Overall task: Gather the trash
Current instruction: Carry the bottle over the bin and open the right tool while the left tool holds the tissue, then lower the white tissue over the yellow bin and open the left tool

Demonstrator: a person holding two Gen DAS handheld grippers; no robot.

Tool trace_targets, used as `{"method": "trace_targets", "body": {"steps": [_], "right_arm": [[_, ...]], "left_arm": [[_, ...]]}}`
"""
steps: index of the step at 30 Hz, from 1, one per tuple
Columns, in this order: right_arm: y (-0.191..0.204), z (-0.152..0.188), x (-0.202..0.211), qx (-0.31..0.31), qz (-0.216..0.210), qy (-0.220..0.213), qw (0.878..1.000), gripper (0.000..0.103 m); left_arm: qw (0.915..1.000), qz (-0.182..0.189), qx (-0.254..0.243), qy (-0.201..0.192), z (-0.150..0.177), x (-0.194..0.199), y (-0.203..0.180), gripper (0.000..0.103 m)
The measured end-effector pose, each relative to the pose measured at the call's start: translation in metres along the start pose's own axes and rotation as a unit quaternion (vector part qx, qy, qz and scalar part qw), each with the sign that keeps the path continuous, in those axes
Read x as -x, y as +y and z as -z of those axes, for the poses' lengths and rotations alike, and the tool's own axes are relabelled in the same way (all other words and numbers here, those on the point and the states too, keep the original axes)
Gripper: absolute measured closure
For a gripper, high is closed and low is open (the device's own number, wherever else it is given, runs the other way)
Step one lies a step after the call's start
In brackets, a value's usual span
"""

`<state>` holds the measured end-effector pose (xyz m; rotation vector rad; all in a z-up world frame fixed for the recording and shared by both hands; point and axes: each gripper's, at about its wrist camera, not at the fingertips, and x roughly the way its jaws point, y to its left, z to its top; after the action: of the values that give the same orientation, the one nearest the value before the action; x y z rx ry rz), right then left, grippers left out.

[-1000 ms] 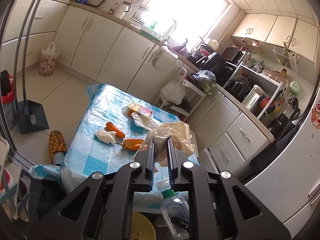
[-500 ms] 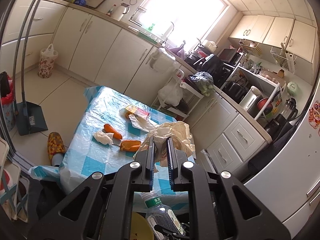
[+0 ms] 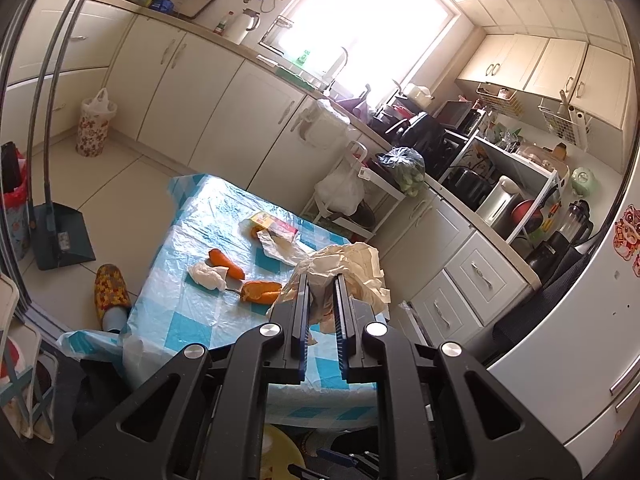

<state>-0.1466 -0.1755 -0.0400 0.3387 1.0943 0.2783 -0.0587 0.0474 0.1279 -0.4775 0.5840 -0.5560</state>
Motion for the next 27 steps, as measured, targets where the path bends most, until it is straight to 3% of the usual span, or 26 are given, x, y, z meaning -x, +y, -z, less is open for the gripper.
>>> {"method": "trace_targets", "body": {"steps": [10, 15, 22, 27], "right_arm": [[-0.01, -0.003, 0.041, -0.022, -0.007, -0.088, 0.996, 0.033], [-0.019, -0.008, 0.062, -0.044, -0.009, -0.137, 0.989, 0.032], [-0.034, -0.011, 0.079, -0.086, -0.008, -0.173, 0.981, 0.031], [-0.042, -0.011, 0.087, -0.1, -0.008, -0.185, 0.978, 0.031]], "left_arm": [[1.0, -0.003, -0.002, 0.0, 0.004, 0.009, 0.003, 0.092], [0.9996, -0.008, -0.017, 0.021, 0.02, 0.01, 0.001, 0.092], [0.9931, -0.024, -0.045, 0.106, 0.082, -0.014, 0.004, 0.092], [0.9763, -0.056, -0.079, 0.194, 0.137, -0.053, 0.005, 0.092]]}}
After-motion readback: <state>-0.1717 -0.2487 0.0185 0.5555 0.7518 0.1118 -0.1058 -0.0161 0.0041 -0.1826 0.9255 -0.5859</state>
